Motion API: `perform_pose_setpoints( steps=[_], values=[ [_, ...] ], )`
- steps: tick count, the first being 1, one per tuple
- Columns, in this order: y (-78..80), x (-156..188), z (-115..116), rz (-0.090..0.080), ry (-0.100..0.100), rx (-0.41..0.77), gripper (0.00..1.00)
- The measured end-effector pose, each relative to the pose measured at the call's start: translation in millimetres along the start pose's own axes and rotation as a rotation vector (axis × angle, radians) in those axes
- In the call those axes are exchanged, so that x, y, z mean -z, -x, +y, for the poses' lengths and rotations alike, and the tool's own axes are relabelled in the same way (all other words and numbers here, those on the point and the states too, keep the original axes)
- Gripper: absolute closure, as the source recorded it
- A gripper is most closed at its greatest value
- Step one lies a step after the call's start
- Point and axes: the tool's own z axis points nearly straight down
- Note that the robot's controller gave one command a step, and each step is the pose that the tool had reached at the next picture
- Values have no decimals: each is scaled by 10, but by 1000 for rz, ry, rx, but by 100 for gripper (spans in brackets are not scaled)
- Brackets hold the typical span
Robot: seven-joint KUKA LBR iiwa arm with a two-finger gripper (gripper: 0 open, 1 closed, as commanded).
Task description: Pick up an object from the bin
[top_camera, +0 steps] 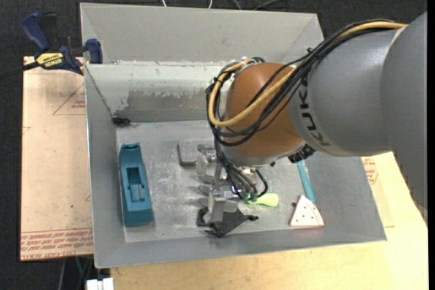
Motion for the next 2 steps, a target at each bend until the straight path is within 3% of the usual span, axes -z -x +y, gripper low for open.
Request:
perform_pose_setpoints(
  steps=[1,2],
  values=[
    [0,0,0,0,0,0,0],
    [49,-575,-415,-6,2,-56,0]
  ],
)
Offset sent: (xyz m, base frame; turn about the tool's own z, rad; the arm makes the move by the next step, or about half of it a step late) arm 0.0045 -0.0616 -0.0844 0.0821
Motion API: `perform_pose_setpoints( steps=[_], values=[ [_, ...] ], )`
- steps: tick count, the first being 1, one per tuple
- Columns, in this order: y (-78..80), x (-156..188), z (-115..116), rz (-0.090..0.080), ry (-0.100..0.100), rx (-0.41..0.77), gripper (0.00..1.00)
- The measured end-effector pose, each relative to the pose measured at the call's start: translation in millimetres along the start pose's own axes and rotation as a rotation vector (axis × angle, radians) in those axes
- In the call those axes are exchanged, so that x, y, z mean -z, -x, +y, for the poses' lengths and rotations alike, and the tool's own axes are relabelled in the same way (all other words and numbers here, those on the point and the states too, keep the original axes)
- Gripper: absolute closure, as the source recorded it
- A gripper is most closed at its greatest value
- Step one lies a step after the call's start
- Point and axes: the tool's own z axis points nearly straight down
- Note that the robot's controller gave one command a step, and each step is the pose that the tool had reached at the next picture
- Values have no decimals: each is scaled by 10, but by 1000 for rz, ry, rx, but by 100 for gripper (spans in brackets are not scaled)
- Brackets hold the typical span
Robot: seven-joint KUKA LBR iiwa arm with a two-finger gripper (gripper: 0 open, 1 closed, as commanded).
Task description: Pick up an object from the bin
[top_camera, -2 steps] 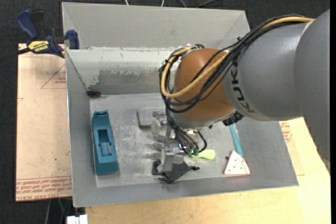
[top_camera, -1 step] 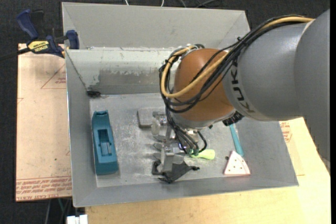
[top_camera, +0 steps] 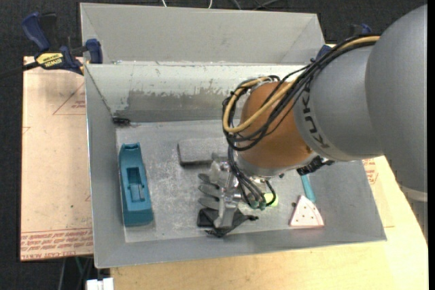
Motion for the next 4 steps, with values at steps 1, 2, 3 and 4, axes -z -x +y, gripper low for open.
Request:
perform_pose_setpoints(
  steps=[1,2,3,4],
  values=[
    [126,-251,-90,-2,1,-204,0],
    [118,-254,-132,-1,2,-157,0],
    [536,-262,62,-3,4,-247,100],
    [538,-265,59,-5,4,-247,0]
  ],
)
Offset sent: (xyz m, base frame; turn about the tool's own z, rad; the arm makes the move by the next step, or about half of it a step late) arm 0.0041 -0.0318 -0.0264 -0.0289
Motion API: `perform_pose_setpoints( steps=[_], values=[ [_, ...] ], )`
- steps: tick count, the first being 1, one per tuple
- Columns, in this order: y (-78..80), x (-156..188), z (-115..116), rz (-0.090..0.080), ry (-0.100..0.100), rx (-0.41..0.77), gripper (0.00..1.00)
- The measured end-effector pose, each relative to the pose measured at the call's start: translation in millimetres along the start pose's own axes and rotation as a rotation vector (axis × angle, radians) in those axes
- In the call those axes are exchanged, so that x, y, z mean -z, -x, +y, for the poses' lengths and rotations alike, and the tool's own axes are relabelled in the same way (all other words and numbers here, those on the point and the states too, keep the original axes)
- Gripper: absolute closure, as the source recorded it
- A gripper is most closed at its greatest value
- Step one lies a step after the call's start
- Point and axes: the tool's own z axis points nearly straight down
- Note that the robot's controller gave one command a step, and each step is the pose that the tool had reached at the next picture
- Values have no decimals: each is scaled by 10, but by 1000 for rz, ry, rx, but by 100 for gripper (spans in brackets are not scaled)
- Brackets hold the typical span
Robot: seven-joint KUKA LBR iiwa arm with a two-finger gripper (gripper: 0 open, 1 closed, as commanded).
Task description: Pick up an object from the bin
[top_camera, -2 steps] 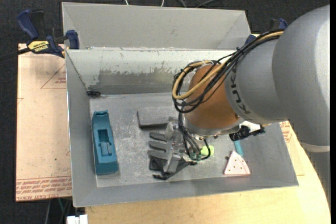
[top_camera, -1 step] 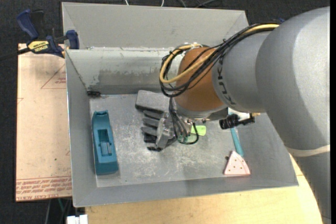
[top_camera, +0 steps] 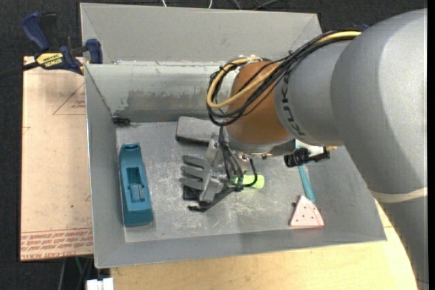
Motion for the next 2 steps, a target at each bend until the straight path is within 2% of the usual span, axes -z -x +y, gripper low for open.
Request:
perform_pose_setpoints(
  steps=[1,2],
  values=[
    [-6,1,4,2,0,0,100],
    [-6,2,3,2,0,0,100]
  ],
)
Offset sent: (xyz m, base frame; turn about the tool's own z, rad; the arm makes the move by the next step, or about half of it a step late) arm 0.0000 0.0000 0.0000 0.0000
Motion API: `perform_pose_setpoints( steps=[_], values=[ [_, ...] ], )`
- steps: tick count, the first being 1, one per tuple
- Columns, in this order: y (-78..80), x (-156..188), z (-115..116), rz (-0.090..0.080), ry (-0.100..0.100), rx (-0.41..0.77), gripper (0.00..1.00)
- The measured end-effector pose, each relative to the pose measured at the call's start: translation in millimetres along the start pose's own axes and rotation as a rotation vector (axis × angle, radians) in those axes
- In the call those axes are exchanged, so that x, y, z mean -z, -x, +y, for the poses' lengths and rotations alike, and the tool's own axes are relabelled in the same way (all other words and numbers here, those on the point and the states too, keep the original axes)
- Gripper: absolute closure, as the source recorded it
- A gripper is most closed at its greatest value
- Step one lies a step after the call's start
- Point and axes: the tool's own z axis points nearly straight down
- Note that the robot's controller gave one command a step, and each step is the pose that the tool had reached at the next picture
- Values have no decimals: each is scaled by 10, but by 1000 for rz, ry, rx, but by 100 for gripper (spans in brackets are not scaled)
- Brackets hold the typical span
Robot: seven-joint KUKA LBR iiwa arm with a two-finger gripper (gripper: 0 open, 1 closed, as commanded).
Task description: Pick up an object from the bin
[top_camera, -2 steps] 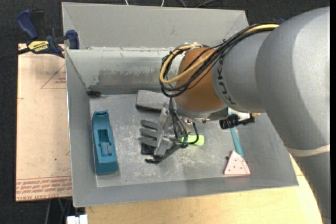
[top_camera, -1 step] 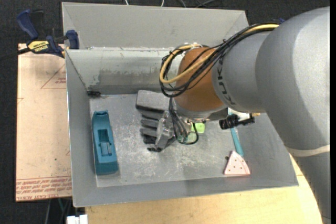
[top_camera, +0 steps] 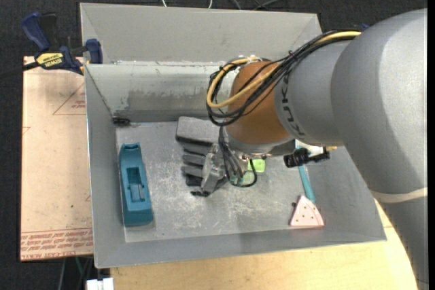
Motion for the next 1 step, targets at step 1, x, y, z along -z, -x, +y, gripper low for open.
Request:
perform_pose_setpoints(
  steps=[1],
  values=[
    [10,1,-9,0,1,27,100]
  ],
)
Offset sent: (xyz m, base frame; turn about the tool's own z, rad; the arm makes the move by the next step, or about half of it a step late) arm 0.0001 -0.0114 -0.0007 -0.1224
